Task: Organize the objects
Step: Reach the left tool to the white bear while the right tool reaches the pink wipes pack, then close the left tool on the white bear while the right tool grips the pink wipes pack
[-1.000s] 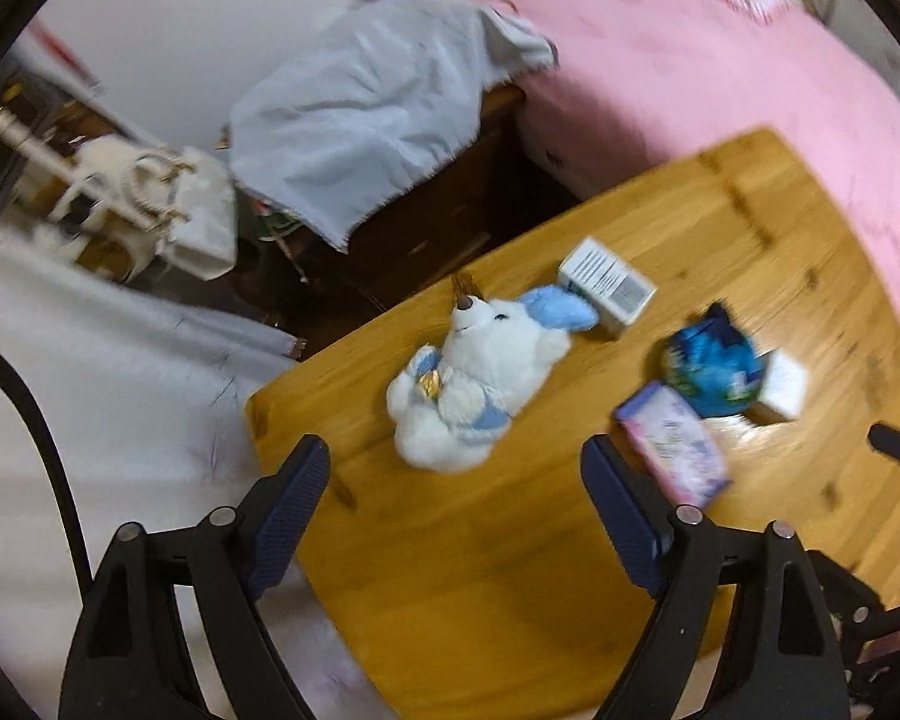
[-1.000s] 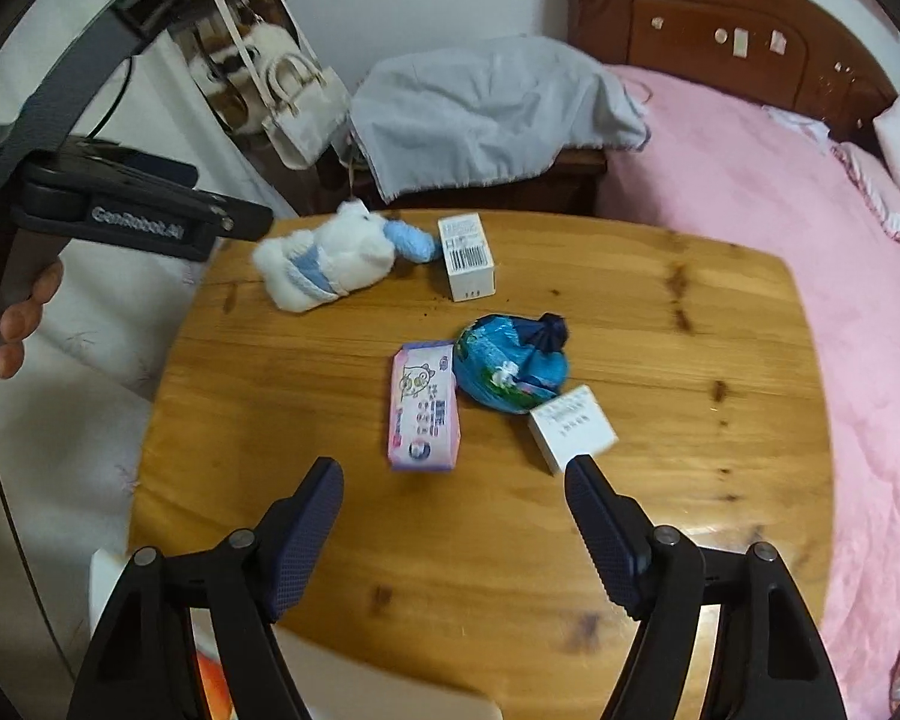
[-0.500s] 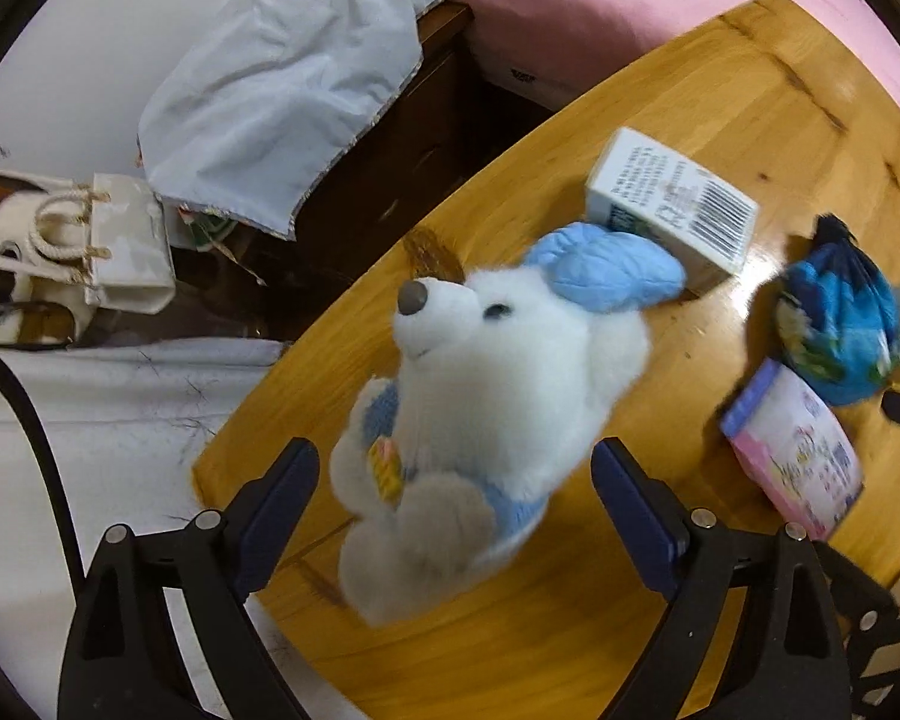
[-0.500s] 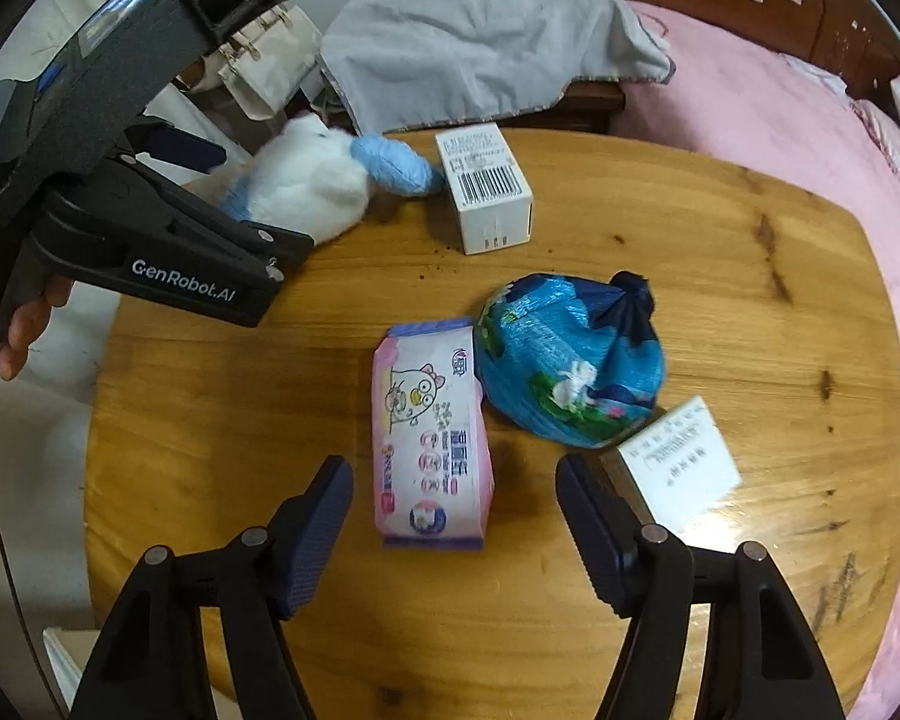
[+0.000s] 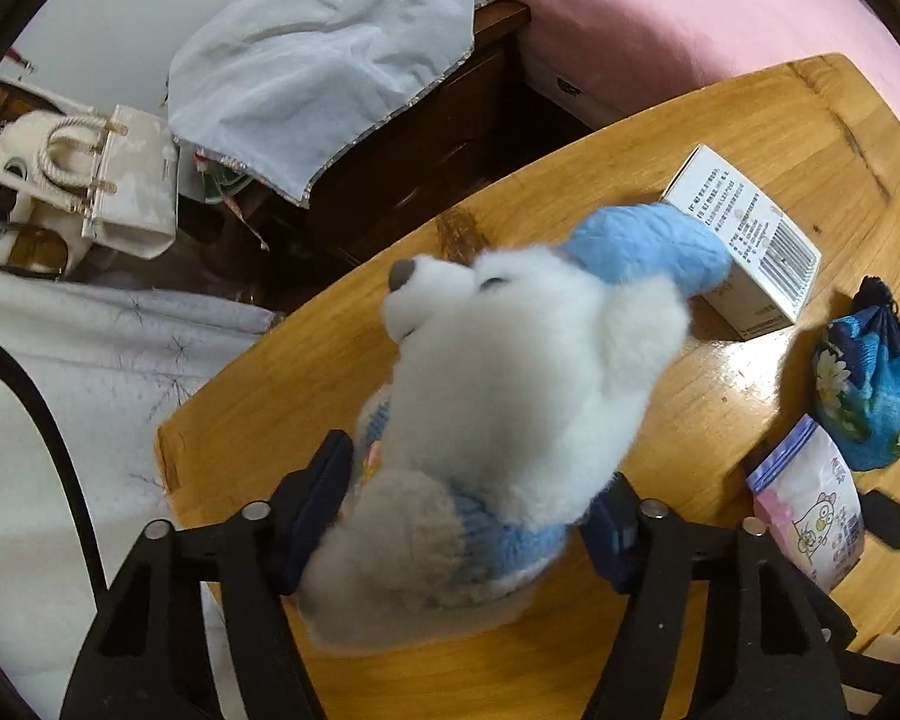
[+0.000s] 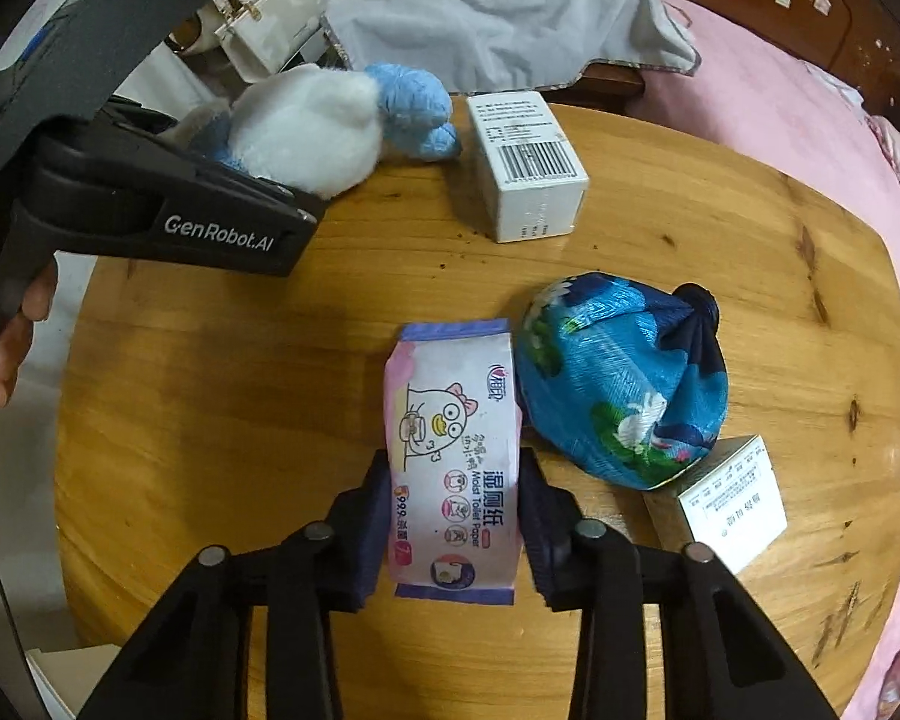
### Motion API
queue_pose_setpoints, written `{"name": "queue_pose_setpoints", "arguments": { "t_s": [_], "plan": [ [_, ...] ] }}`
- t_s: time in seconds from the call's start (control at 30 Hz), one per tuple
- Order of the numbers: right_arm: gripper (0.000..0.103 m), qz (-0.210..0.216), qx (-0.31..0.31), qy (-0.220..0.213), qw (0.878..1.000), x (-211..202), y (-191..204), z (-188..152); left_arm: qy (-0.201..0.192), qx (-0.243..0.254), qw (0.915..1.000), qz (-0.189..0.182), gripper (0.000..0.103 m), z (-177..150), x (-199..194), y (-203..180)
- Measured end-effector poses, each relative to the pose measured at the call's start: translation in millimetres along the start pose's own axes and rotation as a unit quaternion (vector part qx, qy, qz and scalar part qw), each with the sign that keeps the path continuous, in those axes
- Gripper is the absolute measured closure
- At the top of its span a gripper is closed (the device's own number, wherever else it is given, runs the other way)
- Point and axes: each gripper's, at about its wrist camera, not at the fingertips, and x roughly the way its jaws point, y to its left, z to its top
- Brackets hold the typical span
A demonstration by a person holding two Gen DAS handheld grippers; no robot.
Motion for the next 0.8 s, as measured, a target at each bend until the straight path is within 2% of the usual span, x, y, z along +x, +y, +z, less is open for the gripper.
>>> {"name": "queue_pose_setpoints", "arguments": {
  "t_s": [0.13, 0.2, 0.4, 0.6, 0.8],
  "plan": [
    [0.068, 0.013, 0.004, 0.007, 1.000, -10.9, 1.2, -3.4, 0.010, -0.032, 0.9992, -0.020, 0.040, -6.1, -8.6, 4.8],
    [0.068, 0.019, 0.007, 0.004, 1.000, -21.4, 1.4, -7.0, 0.004, -0.040, 0.9988, -0.030, 0.040, -12.0, -19.6, 5.7],
    [0.068, 0.041, 0.014, -0.012, 0.999, -64.1, 3.9, -23.6, -0.019, -0.064, 0.9971, -0.035, 0.040, -40.5, -73.5, 7.6],
    [0.068, 0.061, 0.013, -0.049, 0.997, -124.0, 0.9, -47.1, -0.046, -0.103, 0.9925, -0.047, 0.040, -88.3, -148.1, 6.3],
    [0.068, 0.072, -0.012, -0.090, 0.993, -188.3, 6.8, -83.0, -0.084, -0.145, 0.9840, -0.061, 0.040, -149.3, -219.1, -9.3]
  ]
}}
